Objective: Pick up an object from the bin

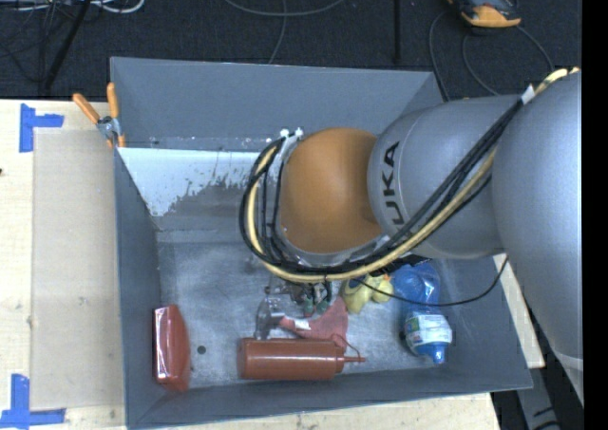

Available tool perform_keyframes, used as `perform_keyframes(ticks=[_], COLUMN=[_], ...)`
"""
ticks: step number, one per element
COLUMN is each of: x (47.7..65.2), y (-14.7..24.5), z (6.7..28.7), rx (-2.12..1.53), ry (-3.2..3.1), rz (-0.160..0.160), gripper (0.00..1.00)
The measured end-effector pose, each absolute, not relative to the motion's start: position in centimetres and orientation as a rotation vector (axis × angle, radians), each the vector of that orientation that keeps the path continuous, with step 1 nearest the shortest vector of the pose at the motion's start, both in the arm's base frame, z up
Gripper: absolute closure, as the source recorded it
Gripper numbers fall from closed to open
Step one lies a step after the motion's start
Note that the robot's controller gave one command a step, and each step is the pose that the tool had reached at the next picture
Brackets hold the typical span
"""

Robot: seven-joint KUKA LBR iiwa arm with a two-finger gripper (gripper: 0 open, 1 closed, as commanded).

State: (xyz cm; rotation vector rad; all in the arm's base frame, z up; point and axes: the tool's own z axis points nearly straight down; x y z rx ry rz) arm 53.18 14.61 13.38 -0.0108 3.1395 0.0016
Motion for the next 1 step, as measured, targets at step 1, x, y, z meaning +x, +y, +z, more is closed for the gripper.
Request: perform_keyframes(ticks=[1], x=[54.10], y=[12.48], z=[11.61], rx=[-0.359], ry=[3.128], rz=[-0.001], gripper=[0.00])
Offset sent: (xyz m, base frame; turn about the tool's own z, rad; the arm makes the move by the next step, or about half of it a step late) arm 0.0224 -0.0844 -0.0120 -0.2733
